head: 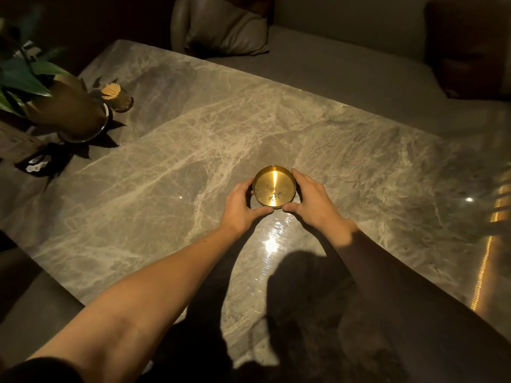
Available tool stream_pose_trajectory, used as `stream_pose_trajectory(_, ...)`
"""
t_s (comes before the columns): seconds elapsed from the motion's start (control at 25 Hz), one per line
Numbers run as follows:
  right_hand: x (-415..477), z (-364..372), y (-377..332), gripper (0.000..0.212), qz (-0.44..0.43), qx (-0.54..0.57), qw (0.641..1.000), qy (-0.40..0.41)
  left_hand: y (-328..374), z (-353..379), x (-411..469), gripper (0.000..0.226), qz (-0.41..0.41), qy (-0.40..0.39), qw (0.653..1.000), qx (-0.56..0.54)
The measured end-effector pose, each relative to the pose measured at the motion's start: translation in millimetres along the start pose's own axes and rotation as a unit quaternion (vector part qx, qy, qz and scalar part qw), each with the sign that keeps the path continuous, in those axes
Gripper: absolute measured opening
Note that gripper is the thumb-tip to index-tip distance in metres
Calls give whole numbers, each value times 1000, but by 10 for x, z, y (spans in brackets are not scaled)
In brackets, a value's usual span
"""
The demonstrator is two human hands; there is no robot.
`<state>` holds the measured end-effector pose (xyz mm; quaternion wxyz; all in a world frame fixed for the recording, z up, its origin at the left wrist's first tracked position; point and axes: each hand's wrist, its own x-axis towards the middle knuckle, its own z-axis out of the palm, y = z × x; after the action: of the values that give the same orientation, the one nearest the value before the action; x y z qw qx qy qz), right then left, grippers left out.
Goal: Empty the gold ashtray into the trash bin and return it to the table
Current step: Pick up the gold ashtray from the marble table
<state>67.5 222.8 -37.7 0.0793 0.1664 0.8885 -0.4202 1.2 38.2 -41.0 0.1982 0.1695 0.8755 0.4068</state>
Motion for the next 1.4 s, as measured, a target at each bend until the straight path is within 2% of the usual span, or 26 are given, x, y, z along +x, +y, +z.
stream_pose_trajectory(0.36, -153, -31, -90, 89, -42, 70, 995, 55, 27, -144, -79, 88, 14, 8, 999, -31)
stream_pose_trajectory(0.6, -391, -176, -194, 87, -8, 166, 983, 77, 189, -237, -194, 95, 35, 15, 994, -103)
stream_pose_trajectory(0.96, -1082, -645, -307, 76, 3, 233, 968, 98, 715, -107, -551, 96, 73, -23, 984, -162)
stream_pose_trajectory(1.2, -1686, -1150, -123, 71, -17, 227, 969, 101, 1176, 136, -874, 92, 111, -59, 969, -215)
stream_pose_trajectory(1.4, -2245, -1580, 212, 87, -30, 178, 978, 102, 1579, 497, -1224, 95, 134, -111, 960, -221)
